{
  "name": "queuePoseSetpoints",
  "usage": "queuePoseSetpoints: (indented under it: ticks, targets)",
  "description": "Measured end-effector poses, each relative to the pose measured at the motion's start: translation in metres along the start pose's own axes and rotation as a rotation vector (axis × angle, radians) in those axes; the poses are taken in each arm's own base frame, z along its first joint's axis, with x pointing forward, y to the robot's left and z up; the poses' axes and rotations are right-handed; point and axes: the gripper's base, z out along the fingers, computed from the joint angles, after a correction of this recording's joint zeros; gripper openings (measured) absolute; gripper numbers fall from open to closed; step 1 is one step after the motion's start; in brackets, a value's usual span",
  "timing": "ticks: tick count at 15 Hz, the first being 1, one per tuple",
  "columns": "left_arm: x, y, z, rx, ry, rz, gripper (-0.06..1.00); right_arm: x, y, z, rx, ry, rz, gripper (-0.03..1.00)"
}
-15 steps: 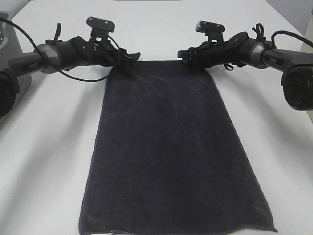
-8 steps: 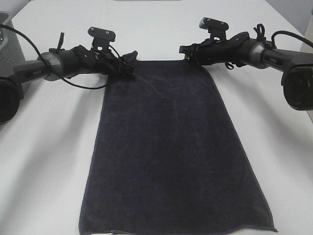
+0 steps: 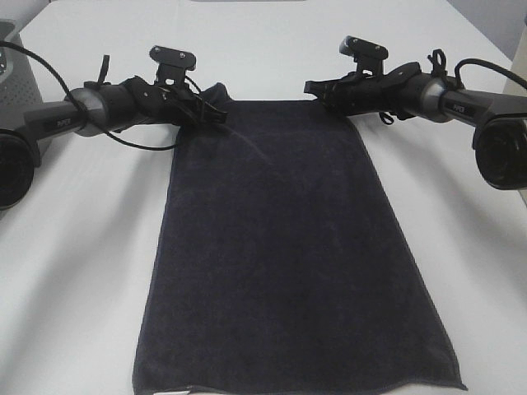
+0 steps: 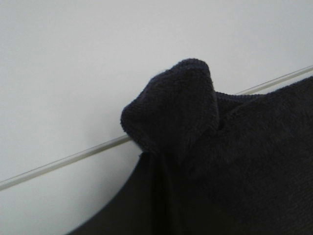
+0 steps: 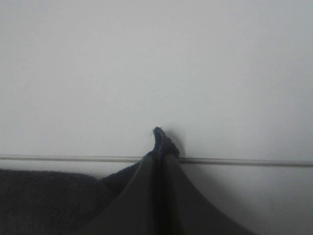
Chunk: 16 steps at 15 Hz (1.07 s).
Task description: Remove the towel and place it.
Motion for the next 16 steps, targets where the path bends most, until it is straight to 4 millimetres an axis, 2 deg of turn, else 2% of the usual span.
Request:
queuePoseSetpoints:
  ticks: [5, 11, 12, 13, 16]
  targets:
    - [-0.003, 0.002, 0.0, -0.022, -0.032, -0.044, 0.01, -0.009, -0.026, -0.007, 0.023, -0.032, 0.091, 0.01]
    - [-0.009, -0.01, 0.0, -0.039, -0.091, -0.057, 0.02, -0.01, -0.032, -0.009, 0.008, -0.035, 0.149, 0.01]
    - [-0.01, -0.011, 0.0, -0.043, -0.102, -0.054, 0.06, -0.011, -0.033, -0.009, 0.01, -0.036, 0.15, 0.02]
    - [-0.01, -0.012, 0.0, -0.046, -0.107, -0.054, 0.16, -0.011, -0.034, -0.01, 0.011, -0.036, 0.151, 0.08]
    - [-0.012, -0.01, 0.0, -0.063, -0.13, -0.059, 0.58, -0.011, -0.034, -0.01, 0.01, -0.037, 0.151, 0.48]
